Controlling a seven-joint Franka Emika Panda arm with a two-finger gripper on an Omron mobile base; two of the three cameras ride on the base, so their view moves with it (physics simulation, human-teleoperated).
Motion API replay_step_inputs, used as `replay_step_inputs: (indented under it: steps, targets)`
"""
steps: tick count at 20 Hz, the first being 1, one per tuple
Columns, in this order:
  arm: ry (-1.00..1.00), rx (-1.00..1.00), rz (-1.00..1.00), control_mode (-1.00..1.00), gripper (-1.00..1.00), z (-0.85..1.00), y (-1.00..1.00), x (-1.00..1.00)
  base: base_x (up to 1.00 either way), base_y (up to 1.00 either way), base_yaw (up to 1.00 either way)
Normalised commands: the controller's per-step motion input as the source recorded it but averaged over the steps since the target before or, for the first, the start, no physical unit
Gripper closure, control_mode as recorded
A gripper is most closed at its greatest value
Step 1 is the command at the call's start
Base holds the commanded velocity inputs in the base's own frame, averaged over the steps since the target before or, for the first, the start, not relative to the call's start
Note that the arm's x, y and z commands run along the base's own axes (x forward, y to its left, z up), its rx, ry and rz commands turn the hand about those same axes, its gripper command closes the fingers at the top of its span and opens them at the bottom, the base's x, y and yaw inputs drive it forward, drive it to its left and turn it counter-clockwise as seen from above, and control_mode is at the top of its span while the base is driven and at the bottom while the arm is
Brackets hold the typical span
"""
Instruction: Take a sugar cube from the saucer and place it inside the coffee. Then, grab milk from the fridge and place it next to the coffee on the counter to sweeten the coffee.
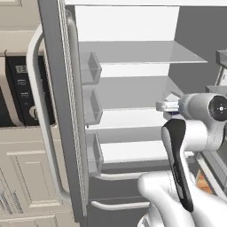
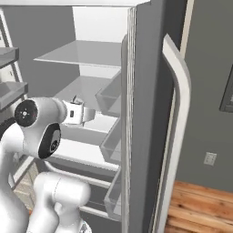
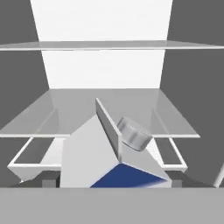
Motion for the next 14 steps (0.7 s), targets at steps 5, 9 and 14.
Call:
replay_step_inputs:
  steps: [5,9,14]
  targets:
    - [0.00,0.00,0.00,1.00,1.00,0.00,0.00,0.00,-1.00,0.00,0.00]
    - [0.00,0.00,0.00,1.00,1.00,0.00,0.00,0.00,-1.00,0.00,-0.04]
    - [0.00,0.00,0.00,1.00,1.00,0.00,0.00,0.00,-0.99,-0.01,-0.55]
